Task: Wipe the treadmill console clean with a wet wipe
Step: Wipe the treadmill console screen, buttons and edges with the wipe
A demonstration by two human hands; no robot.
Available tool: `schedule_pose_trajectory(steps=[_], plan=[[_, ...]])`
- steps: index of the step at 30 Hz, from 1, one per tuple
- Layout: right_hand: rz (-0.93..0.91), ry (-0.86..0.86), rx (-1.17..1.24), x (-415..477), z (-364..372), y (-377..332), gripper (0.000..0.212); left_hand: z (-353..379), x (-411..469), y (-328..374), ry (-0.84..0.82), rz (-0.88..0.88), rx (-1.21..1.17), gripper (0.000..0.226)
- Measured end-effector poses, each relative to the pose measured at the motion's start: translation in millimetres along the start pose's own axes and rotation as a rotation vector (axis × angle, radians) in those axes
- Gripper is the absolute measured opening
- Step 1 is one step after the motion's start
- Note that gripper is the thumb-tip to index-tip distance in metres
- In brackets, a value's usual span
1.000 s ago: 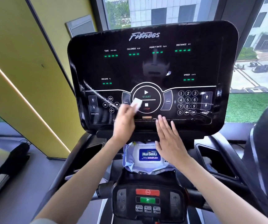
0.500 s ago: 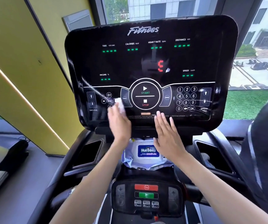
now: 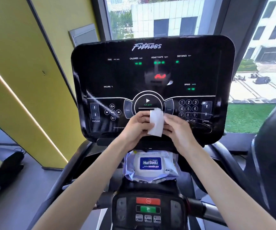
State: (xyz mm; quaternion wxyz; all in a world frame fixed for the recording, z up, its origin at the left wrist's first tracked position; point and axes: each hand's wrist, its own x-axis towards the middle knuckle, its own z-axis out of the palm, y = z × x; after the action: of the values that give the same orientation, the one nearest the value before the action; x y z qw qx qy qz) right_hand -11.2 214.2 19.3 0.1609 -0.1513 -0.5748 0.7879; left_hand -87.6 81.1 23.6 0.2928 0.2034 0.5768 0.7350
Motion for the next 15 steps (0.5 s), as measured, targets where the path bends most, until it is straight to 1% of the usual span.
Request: schedule_pose_trajectory(steps=[4,8,10,13,15], plan=[[0.010,0.081,0.014,1,9,0,0.013,0,-5,1,0.194,0.097,0.230,0.027],[0.010,0.088,-0.024,3,18,3,0.010,-6,-13,1,0.263,0.204,0.434,0.019],[-0.010,0.079,-0.052,4,22,5,0.009,-9,-16,1,0.286,0.263,0.487,0.019],[-0.064,0.089,-0.112,4,28,9,0.008,-13,-18,0,0.310,0.226,0.442,0.025],[-0.105,0.083,-0.141,5,30,10,0.008,-17,-19,-2,0.316,0.126,0.419,0.026]])
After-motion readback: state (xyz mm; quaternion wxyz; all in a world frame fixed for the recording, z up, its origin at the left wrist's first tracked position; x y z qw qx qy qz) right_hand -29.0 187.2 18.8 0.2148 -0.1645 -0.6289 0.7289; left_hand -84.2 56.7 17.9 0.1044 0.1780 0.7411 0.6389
